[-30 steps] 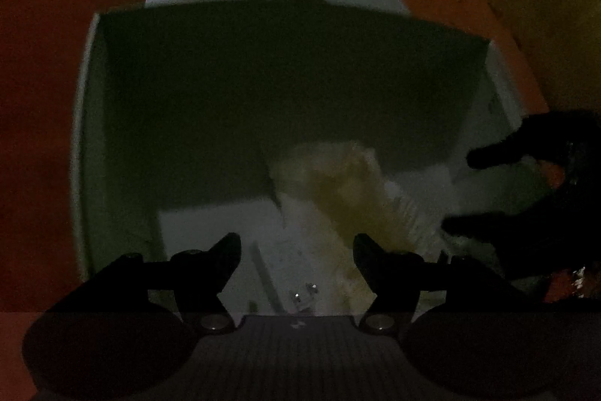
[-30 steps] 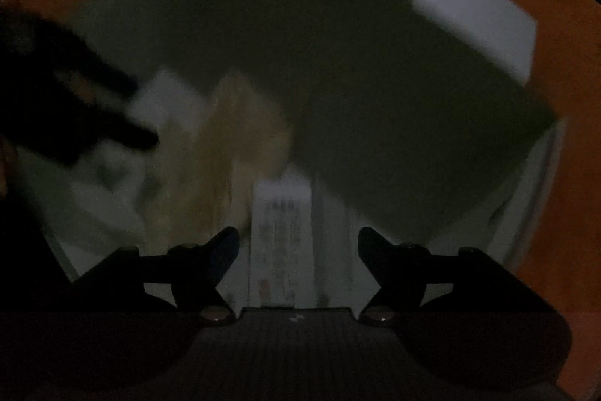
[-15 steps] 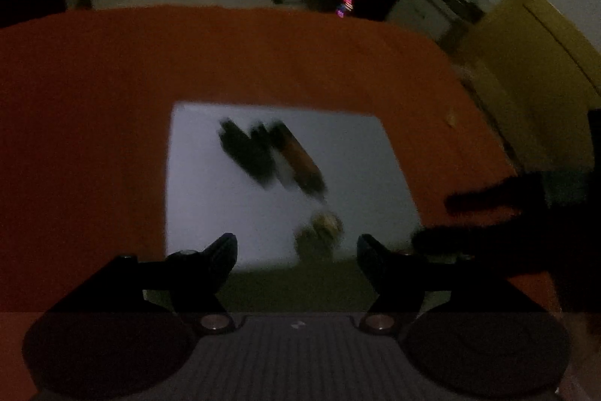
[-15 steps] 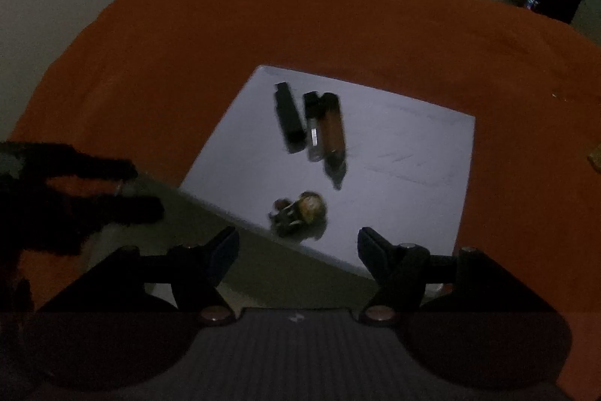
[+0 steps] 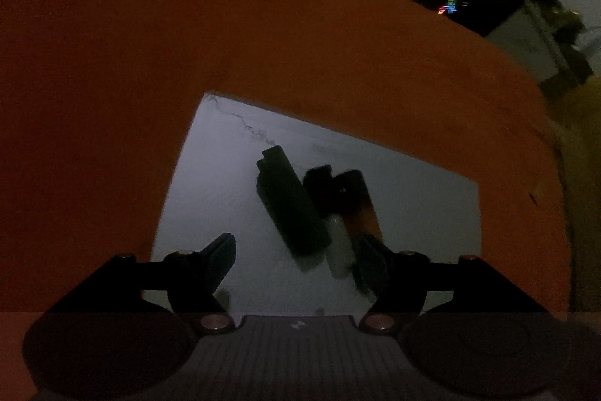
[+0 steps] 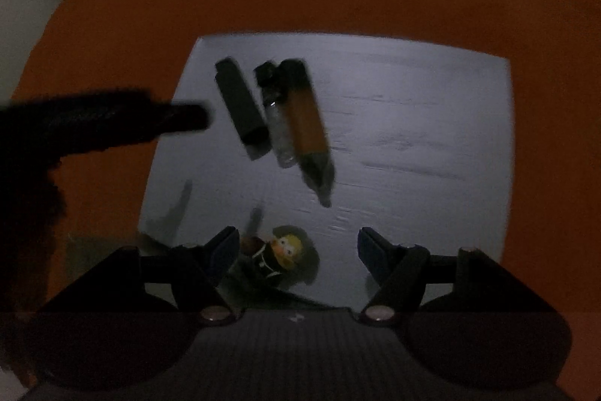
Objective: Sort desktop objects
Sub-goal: 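Move left tool to the black marker while right tool moves to the figurine, then grasp the black marker with left tool while right tool grasps the yellow-faced figurine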
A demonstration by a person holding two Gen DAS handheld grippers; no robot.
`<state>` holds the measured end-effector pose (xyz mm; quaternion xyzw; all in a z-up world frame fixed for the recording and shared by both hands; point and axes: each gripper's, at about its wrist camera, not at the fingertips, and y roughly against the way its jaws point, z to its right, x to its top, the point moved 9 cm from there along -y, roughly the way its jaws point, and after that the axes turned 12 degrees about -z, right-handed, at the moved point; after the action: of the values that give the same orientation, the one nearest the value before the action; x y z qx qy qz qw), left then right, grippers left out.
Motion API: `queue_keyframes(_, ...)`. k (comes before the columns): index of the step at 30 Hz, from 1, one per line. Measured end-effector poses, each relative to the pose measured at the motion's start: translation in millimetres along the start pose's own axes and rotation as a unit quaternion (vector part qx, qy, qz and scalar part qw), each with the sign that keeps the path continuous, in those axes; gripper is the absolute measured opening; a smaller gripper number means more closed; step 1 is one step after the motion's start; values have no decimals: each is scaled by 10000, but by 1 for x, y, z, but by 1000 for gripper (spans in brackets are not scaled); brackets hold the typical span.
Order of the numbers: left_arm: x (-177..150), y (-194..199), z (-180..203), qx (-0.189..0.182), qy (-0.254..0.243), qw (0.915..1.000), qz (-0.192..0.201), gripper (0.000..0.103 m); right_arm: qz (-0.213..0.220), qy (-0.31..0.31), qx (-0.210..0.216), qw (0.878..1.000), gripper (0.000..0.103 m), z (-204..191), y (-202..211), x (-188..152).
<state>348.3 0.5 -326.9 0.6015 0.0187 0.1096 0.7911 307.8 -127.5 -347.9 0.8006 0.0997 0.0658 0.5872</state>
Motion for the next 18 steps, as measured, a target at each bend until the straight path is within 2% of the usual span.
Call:
queue_keyframes(4, 7, -20, 3, 172, 135, 9997, -99, 69, -359, 566, -191, 9976, 73, -13, -22, 2)
queue_keyframes(6, 10, -29, 0, 294, 224, 9992, -116, 68, -423, 921, -438, 9939, 73, -19, -29, 0)
queue_keyframes(7, 11, -33, -3, 376, 298, 9988, -127, 65, -429, 1107, -590, 9912, 74, -22, -32, 0)
queue_keyframes(8, 12, -36, -6, 459, 373, 9982, -138, 54, -469, 1280, -702, 9882, 75, -25, -36, -1)
queue_keyframes(10, 13, -40, -10, 425, 450, 9979, -175, 53, -586, 1537, -833, 9829, 77, -31, -44, -5)
queue_keyframes(12, 13, -41, -12, 295, 551, 9979, -171, 53, -666, 1574, -859, 9815, 78, -33, -50, -8)
queue_keyframes(18, 9, -40, -11, 272, 451, 9985, -136, 49, -758, 1278, -698, 9864, 84, -27, -56, -14)
